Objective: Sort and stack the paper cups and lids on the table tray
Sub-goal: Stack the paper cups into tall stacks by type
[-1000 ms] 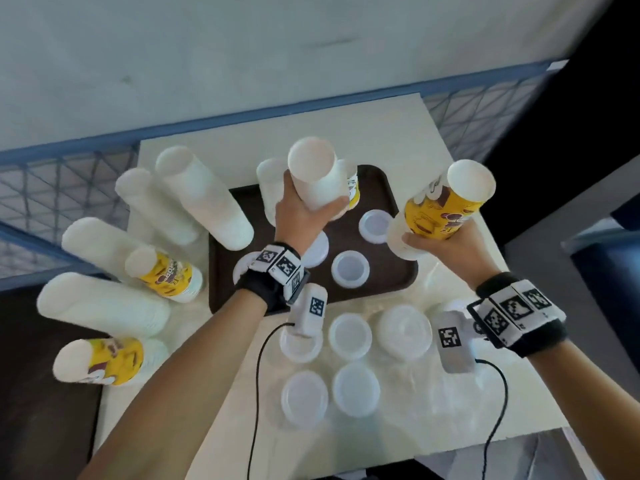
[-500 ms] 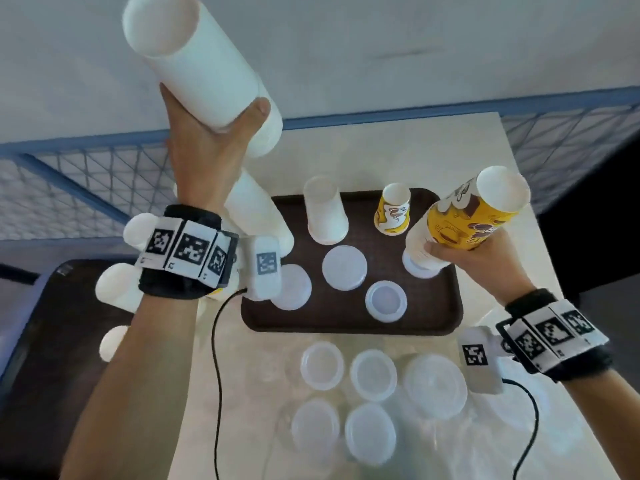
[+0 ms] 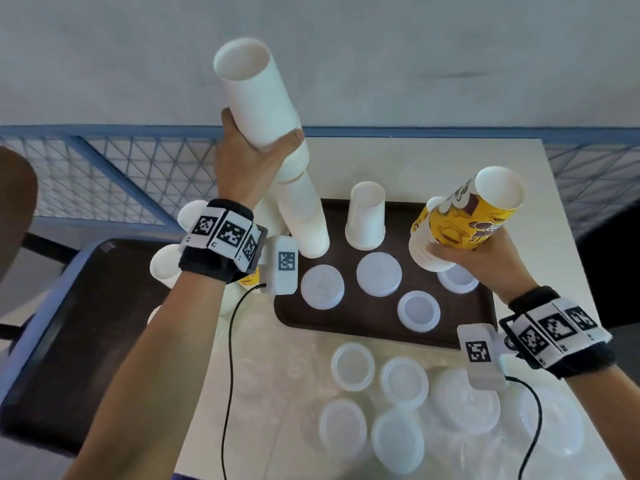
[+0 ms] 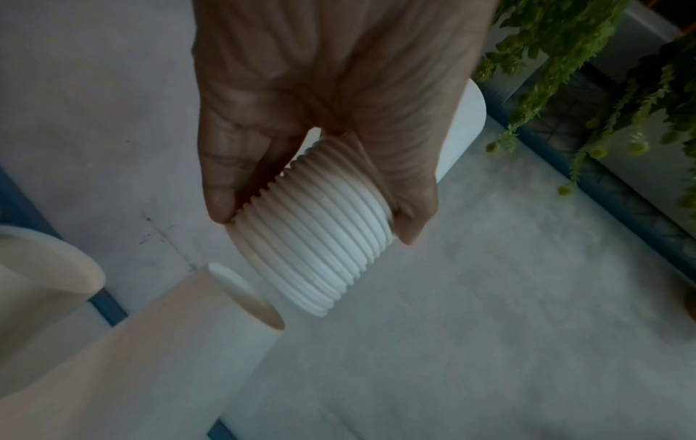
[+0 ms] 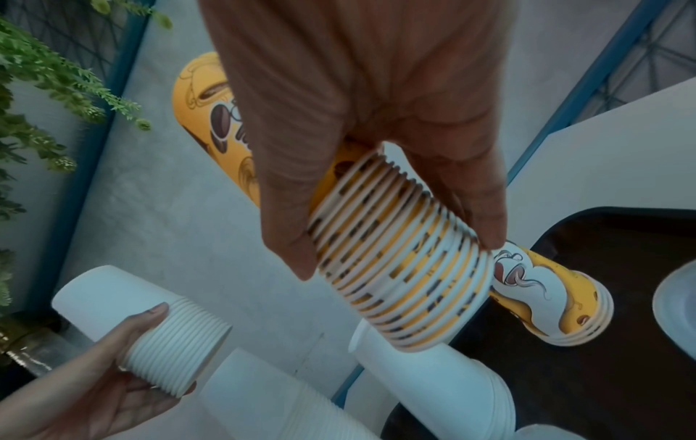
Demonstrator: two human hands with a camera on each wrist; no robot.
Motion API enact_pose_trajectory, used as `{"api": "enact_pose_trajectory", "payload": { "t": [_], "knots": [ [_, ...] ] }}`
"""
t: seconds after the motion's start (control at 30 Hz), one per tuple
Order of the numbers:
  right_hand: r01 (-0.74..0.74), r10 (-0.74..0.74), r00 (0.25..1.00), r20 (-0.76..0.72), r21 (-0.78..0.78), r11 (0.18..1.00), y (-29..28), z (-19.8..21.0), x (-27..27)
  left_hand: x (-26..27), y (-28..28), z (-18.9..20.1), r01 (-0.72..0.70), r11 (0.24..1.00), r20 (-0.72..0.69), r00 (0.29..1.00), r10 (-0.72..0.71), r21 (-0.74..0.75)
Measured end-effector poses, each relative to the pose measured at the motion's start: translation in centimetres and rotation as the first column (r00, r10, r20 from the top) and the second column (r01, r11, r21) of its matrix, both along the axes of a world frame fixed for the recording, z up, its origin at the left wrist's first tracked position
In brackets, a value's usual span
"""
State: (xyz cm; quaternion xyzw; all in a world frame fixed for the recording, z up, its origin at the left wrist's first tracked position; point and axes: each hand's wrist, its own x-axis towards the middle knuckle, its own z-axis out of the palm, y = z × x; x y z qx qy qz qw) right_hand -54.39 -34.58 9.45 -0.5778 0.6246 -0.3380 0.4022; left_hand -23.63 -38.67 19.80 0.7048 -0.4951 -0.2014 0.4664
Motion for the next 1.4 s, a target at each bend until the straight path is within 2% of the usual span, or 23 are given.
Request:
{"api": "enact_pose_trajectory", "payload": {
  "t": [0.2, 0.43, 0.57, 0.73, 0.83, 0.93, 1.03, 1.13, 1.2, 1.27, 1.33, 1.4],
  "knots": [
    [0.033, -0.032, 0.999, -0.028, 0.023, 0.999, 0.1, 0.3, -0.6, -1.0, -0.9, -2.4, -0.009, 0.997, 0.023, 1.000, 0.007, 0.079],
    [0.086, -0.084, 0.995, -0.055, 0.031, 0.996, -0.7, 0.8, -1.9, -1.1, -0.8, -7.1, -0.009, 0.984, -0.058, 0.998, 0.020, 0.180],
    [0.144, -0.143, 0.988, -0.057, 0.013, 0.989, -3.4, 1.2, -2.1, -1.3, -0.7, -7.9, -0.004, 0.989, -0.090, 0.996, 0.018, 0.151],
    [0.154, -0.150, 0.986, -0.071, 0.056, 0.986, -8.2, 0.8, -1.2, -2.0, 0.9, -8.0, -0.061, 0.998, -0.119, 0.991, 0.061, 0.002],
    [0.159, -0.147, 0.982, -0.116, 0.104, 0.982, -9.7, 0.0, 0.1, -2.5, 4.2, -8.5, -0.130, 0.987, -0.061, 0.990, 0.124, -0.093],
    [0.201, -0.178, 0.969, -0.169, 0.126, 0.972, -10.7, -1.7, 0.7, -2.9, 9.7, -10.0, -0.013, 0.986, 0.076, 0.997, 0.026, -0.167],
    [0.222, -0.187, 0.960, -0.208, 0.165, 0.961, -11.0, -3.3, 0.9, -2.2, 15.6, -12.9, 0.143, 0.986, 0.201, 0.972, -0.123, -0.084],
    [0.237, -0.184, 0.959, -0.218, 0.249, 0.939, -10.6, -4.7, 1.0, -0.4, 20.1, -15.6, 0.152, 0.987, 0.265, 0.951, -0.161, 0.057],
    [0.284, -0.226, 0.951, -0.211, 0.311, 0.907, -9.8, -5.6, 1.0, 0.9, 22.3, -16.4, 0.110, 0.989, 0.264, 0.955, -0.134, 0.103],
    [0.347, -0.302, 0.935, -0.187, 0.306, 0.886, -8.2, -6.1, 1.6, 2.2, 23.8, -16.6, 0.024, 0.995, 0.219, 0.975, -0.044, 0.093],
    [0.422, -0.382, 0.903, -0.196, 0.252, 0.871, -5.4, -6.2, 3.1, 3.6, 24.8, -16.7, -0.121, 0.992, 0.138, 0.984, 0.114, 0.044],
    [0.414, -0.391, 0.908, -0.154, 0.177, 0.893, -1.8, -6.1, 5.9, 4.9, 25.5, -16.9, -0.288, 0.957, 0.036, 0.957, 0.288, 0.003]
  ]
}}
